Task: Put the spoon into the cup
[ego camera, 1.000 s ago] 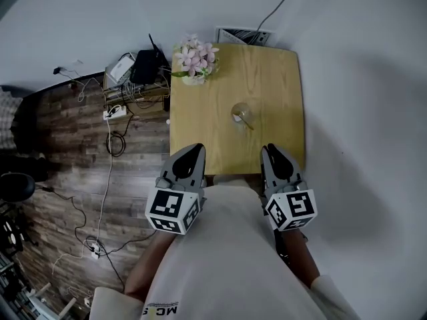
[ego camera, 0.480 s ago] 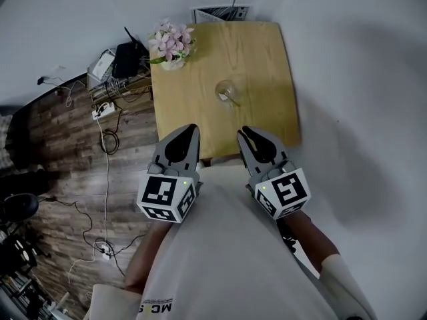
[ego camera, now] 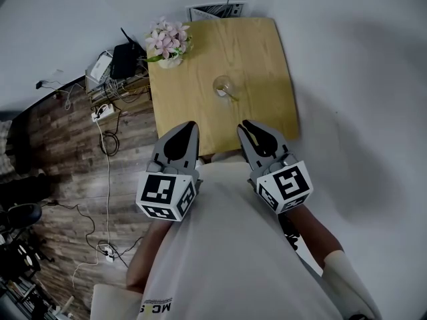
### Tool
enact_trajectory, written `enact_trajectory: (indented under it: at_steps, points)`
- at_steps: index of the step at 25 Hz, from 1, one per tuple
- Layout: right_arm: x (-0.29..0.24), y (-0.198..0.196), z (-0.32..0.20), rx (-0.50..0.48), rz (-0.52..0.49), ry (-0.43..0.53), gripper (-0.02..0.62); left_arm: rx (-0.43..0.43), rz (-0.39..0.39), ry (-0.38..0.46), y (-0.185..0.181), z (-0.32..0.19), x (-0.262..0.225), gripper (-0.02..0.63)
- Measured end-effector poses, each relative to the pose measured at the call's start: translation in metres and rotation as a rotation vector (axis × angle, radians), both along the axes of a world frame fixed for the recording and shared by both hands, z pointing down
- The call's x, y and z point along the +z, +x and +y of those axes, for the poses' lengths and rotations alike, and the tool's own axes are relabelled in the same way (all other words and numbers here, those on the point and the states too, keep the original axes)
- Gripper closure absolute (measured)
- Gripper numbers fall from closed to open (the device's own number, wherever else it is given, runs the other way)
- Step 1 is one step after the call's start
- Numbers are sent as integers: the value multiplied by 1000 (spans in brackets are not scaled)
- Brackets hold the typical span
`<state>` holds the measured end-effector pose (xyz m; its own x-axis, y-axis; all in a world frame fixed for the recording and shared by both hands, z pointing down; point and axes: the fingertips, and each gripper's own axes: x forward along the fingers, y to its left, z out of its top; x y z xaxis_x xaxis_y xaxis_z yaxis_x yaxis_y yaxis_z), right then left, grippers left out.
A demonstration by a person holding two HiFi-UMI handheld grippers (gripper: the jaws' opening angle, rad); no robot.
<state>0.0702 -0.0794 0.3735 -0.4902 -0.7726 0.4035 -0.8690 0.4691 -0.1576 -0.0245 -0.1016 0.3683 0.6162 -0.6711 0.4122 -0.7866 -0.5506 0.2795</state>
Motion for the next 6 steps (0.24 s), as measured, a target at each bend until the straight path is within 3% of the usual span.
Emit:
enact_trajectory:
  at_steps: [6]
  points:
    - [-7, 0, 5, 15, 7, 6, 557, -4, 10, -2, -4, 6, -5, 595]
